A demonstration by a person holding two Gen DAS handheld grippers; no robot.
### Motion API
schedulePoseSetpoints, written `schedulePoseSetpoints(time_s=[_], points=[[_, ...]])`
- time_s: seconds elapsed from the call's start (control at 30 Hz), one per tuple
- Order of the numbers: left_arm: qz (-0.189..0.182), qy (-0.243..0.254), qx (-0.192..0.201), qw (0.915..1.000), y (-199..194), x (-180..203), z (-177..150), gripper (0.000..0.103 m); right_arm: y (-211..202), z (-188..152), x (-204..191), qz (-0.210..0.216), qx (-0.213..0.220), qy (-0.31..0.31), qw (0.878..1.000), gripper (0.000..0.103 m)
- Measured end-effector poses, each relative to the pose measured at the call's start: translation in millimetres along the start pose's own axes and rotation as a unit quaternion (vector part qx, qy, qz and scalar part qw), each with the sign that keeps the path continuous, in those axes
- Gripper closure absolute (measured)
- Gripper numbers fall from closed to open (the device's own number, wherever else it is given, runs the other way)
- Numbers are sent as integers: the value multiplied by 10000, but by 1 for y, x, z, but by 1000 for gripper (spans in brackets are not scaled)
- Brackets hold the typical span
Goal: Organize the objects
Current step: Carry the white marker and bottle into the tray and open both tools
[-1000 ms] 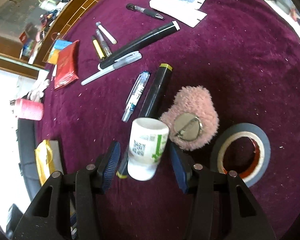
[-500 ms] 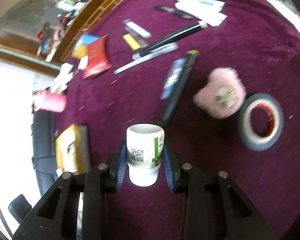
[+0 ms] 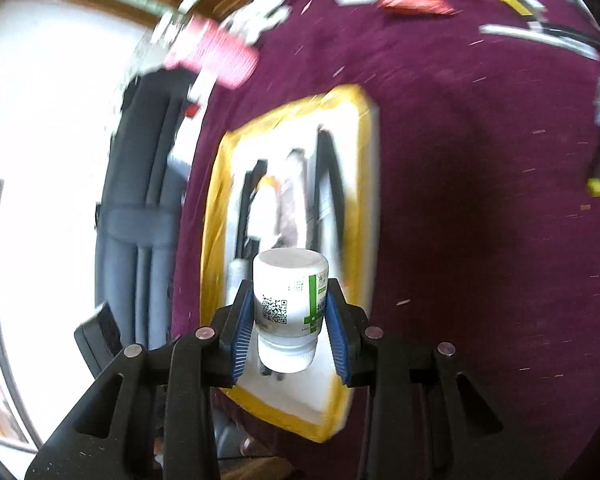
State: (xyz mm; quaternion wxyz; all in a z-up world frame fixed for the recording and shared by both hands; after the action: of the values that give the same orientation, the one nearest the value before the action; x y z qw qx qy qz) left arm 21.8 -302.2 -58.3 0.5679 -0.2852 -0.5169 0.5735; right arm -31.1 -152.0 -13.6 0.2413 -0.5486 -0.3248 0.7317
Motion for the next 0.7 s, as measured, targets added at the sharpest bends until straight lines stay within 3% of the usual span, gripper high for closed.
schedulePoseSetpoints(time_s=[0.27, 0.33, 0.4, 0.53, 0.6, 0.7], points=[[99, 46, -137, 9998, 13, -6, -3, 91, 58, -22, -23, -674, -514, -478, 9953, 71], [-105, -52, -132, 9998, 11, -7, -4, 86, 66, -26, -21, -864, -576, -560, 9930, 71], [-227, -151, -90, 9996, 6, -10, -4, 73, 73, -29, -18, -1061, -636, -609, 9904, 71], [-525, -326, 117, 9980, -13, -13, 3, 69, 82, -31, -11, -1284, -743, -621, 9870, 71], [-582, -374, 287, 9972, -25, -17, 8, 57, 85, -32, -10, -1392, -776, -617, 9853, 70], [-618, -437, 433, 9962, -36, -22, 15, 56, 86, -33, -6, -1478, -825, -496, 9843, 70]])
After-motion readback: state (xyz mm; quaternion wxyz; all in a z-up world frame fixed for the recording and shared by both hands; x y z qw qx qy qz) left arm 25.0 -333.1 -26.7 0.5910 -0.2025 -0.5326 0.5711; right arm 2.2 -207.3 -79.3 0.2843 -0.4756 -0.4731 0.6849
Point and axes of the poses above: each gripper's, at about its wrist camera, not at the fingertips, and y roughly the way its jaws point, x to its right, z to its top, the point moved 9 cm from there along y, roughly the way its jaws point, and after that the axes turned 3 degrees about -y, right-handed, at the moved point
